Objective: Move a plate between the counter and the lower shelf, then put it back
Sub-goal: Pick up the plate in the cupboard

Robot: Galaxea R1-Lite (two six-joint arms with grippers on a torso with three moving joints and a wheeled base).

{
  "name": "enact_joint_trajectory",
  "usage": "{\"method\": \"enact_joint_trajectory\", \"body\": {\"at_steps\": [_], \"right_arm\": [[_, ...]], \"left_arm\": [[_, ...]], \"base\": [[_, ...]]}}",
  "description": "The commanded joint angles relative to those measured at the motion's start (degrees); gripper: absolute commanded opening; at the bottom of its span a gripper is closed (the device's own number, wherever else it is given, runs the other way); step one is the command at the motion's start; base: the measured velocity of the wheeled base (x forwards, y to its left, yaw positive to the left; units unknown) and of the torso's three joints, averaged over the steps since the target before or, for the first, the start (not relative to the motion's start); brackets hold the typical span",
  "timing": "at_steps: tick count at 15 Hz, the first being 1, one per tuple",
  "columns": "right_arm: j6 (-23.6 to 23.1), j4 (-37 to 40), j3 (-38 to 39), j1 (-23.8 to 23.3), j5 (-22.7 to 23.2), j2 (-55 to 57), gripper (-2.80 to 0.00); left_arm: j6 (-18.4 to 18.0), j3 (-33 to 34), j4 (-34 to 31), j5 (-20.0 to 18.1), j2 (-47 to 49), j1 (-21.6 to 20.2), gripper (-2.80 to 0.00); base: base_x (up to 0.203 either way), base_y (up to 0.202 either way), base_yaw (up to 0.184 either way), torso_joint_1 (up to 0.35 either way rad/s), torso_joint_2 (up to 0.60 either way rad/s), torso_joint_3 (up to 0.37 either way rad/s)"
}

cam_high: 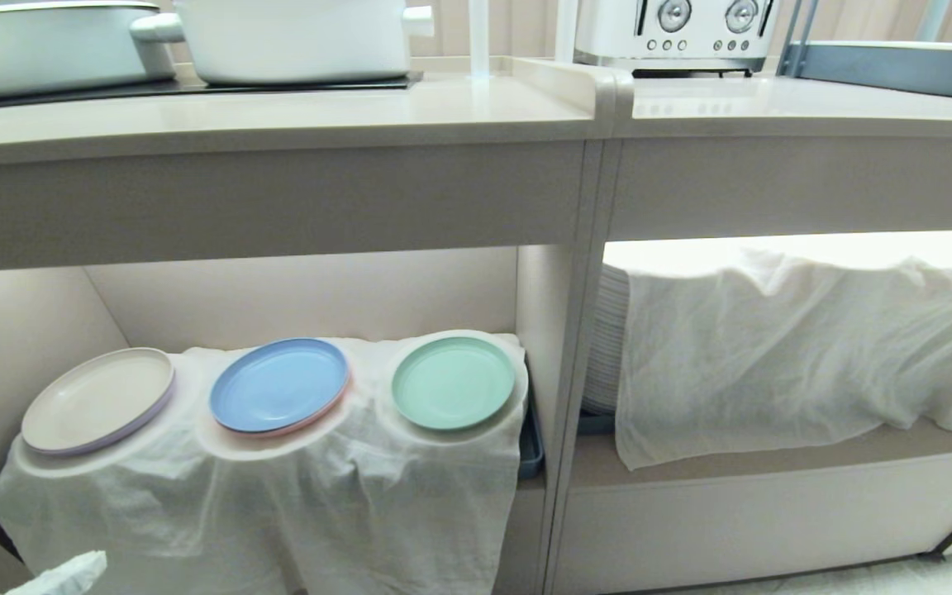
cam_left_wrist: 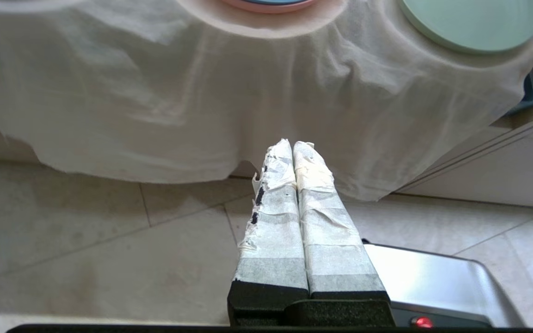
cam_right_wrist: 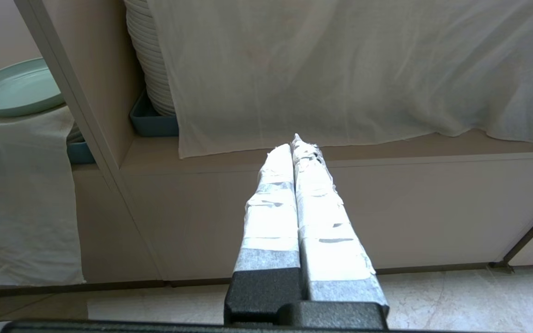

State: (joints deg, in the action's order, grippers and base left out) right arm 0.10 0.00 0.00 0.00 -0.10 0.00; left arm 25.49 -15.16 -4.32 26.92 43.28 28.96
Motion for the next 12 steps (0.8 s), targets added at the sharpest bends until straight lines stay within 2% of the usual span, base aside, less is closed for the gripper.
{"method": "enact_joint_trajectory", "body": {"at_steps": [1,3,6,8,10,12], "right_arm": [[0.0,0.0,0.0,0.0,0.0,0.0,-2.8],[0.0,0.0,0.0,0.0,0.0,0.0,-2.8],[0.0,0.0,0.0,0.0,0.0,0.0,-2.8],[0.0,0.0,0.0,0.0,0.1,0.0,-2.8],[0.0,0.0,0.0,0.0,0.0,0.0,-2.8],[0.0,0.0,0.0,0.0,0.0,0.0,-2.8]], "left_arm": [[-2.2,1.5,0.2,-1.5,-4.2,-4.3,-2.8],[-6.3,2.3,0.3,-7.2,-8.0,-11.6,-2.8],[-16.0,5.4,0.4,-16.6,-18.1,-23.2,-2.8],[-21.4,8.1,0.4,-21.9,-24.8,-29.3,-2.8],[-24.7,10.6,0.7,-23.2,-28.0,-32.1,-2.8],[-24.8,10.7,1.4,-21.6,-28.0,-32.1,-2.8]], "base": [[0.0,0.0,0.0,0.0,0.0,0.0],[0.0,0.0,0.0,0.0,0.0,0.0],[0.0,0.0,0.0,0.0,0.0,0.0],[0.0,0.0,0.0,0.0,0.0,0.0],[0.0,0.0,0.0,0.0,0.0,0.0],[0.0,0.0,0.0,0.0,0.0,0.0]]}}
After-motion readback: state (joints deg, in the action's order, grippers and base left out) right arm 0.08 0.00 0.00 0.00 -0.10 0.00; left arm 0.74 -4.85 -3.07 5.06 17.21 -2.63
